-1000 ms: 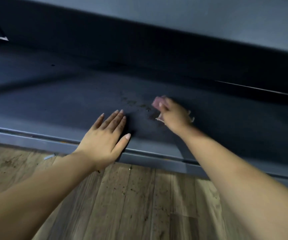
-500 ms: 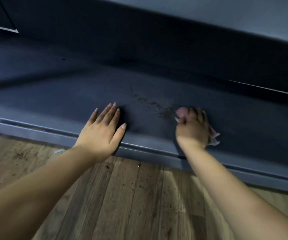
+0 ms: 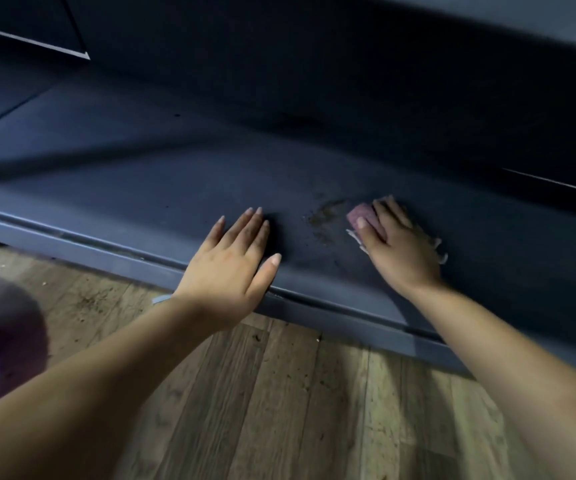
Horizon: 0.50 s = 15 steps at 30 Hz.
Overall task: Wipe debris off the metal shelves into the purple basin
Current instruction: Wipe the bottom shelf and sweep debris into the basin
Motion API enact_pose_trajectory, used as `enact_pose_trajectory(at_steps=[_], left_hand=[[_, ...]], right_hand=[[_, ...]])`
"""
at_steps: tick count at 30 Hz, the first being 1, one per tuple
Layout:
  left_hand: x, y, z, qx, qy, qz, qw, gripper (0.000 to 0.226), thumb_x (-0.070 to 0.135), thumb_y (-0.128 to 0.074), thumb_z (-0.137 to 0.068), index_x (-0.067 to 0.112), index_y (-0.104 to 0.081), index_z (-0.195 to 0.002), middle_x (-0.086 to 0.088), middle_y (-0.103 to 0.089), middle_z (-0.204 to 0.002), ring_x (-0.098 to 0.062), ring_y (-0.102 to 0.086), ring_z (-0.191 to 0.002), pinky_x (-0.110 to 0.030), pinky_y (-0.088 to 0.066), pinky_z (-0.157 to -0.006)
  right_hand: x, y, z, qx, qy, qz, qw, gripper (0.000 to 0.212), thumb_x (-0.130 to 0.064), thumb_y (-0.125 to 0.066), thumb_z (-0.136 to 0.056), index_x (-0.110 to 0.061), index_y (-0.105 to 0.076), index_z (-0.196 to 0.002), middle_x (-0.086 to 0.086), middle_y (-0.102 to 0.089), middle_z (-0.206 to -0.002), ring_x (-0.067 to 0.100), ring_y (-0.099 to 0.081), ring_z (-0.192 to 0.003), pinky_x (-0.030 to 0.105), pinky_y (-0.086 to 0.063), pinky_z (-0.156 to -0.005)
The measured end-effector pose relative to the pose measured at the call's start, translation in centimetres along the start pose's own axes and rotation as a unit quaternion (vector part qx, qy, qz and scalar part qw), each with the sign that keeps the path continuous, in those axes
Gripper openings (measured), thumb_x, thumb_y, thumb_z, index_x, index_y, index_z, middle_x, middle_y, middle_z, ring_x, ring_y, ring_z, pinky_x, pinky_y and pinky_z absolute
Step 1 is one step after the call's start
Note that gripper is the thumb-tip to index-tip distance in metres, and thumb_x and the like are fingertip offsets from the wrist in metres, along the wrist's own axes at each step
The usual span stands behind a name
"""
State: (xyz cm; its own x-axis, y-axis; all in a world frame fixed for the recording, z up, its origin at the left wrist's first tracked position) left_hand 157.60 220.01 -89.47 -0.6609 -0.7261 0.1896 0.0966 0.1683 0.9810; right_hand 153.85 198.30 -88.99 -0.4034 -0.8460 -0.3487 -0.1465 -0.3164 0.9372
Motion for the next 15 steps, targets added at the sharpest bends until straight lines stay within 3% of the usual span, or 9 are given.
enact_pose_trajectory(at_steps=[3,6,9,11,13,15], left_hand=[[-0.5,0.0,-0.1,0.012,0.013,-0.001,1.000,0.093,0.054,0.017,-0.076,0.009,-0.011,-0.152,-0.004,-0.001,-0.160,-0.010,0.009,-0.146,-0.025,0.018,-0.111],[-0.8,0.1,0.0,0.017,0.017,0.008,1.000,0.091,0.053,0.014,-0.079,0.006,-0.014,-0.151,-0.006,-0.005,-0.160,-0.013,0.003,-0.147,-0.026,0.017,-0.111],[-1.3,0.6,0.5,0.045,-0.001,0.000,0.999,0.078,0.049,-0.005,-0.092,-0.002,-0.034,-0.144,-0.016,-0.027,-0.153,-0.023,-0.017,-0.144,-0.031,0.005,-0.113],[-2.1,0.4,0.9,0.032,0.004,0.005,0.999,0.076,0.049,-0.007,-0.095,-0.003,-0.036,-0.142,-0.017,-0.030,-0.151,-0.023,-0.018,-0.143,-0.032,0.003,-0.113],[-2.8,0.2,1.5,0.026,0.011,0.003,1.000,0.079,0.051,-0.002,-0.098,-0.004,-0.037,-0.142,-0.018,-0.033,-0.150,-0.023,-0.022,-0.141,-0.034,0.000,-0.113],[-3.2,0.2,1.8,0.028,0.014,-0.007,0.999,0.080,0.052,0.001,-0.098,-0.005,-0.037,-0.141,-0.019,-0.036,-0.148,-0.023,-0.023,-0.139,-0.036,-0.005,-0.113]], right_hand=[[-0.8,-0.4,-0.1,-0.004,0.009,0.061,0.998,0.060,-0.050,-0.031,-0.098,-0.022,-0.020,-0.150,-0.003,-0.009,-0.159,0.017,-0.007,-0.146,0.034,-0.008,-0.115],[-3.2,-1.0,-0.9,0.012,0.022,0.052,0.998,0.052,-0.040,-0.031,-0.100,-0.022,-0.025,-0.149,-0.002,-0.012,-0.159,0.018,-0.010,-0.145,0.026,-0.009,-0.113],[-7.9,-2.6,-1.4,0.023,0.089,0.031,0.995,0.047,-0.032,-0.034,-0.101,-0.020,-0.033,-0.146,-0.001,-0.020,-0.157,0.017,-0.014,-0.145,0.022,-0.008,-0.112],[-10.6,-3.5,-1.5,0.026,0.124,0.002,0.992,0.043,-0.029,-0.035,-0.101,-0.019,-0.039,-0.143,-0.001,-0.026,-0.155,0.015,-0.018,-0.144,0.021,-0.008,-0.111],[-11.7,-3.8,-1.7,0.036,0.148,-0.045,0.987,0.038,-0.029,-0.037,-0.100,-0.021,-0.047,-0.136,-0.002,-0.038,-0.149,0.015,-0.030,-0.139,0.023,-0.017,-0.108],[-10.9,-3.1,-2.1,0.053,0.151,-0.117,0.980,0.033,-0.035,-0.036,-0.098,-0.026,-0.055,-0.123,-0.004,-0.057,-0.131,0.019,-0.051,-0.121,0.030,-0.034,-0.099]])
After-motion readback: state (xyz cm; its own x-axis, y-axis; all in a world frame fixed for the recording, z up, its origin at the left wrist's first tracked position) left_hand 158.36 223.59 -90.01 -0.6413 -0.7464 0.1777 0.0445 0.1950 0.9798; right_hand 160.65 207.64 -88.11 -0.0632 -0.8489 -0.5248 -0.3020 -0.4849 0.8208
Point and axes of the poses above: each hand's wrist, its own z-axis away from the middle knuckle, its own y-axis out of the back of the hand, x = y × z, the point moved 7 cm from there along -z, towards the middle knuckle
